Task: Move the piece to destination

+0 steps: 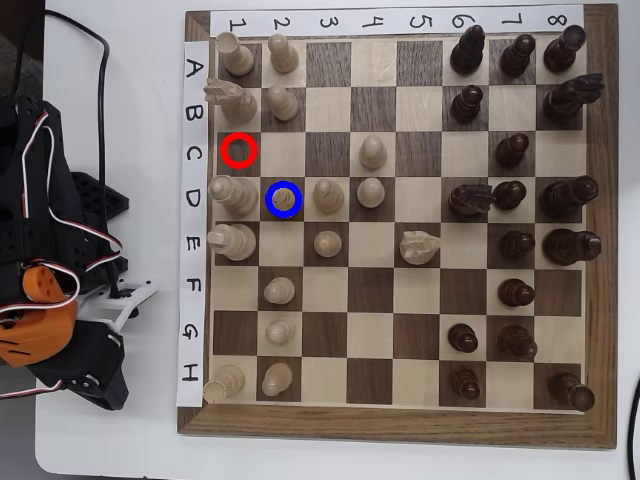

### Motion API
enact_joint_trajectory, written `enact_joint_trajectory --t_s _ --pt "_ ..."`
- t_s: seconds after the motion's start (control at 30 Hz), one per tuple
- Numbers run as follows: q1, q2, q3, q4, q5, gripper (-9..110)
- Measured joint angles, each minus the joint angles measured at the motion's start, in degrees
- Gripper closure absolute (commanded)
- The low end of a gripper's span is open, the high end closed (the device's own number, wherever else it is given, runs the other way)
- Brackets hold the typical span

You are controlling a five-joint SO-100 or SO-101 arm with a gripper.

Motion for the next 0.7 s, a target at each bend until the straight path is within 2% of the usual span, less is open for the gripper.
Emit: enact_joint_trajectory --t_s 0.2,0.33,0.53,0.7 --pt "2.5 0.0 0.0 -0.3 2.4 101" --pt "4.0 0.0 -0.2 -1.1 14.9 101" --pt "8.5 -0.5 -2.7 -2.8 39.6 101" --pt "11.1 -3.6 -3.7 -0.8 47.5 101"
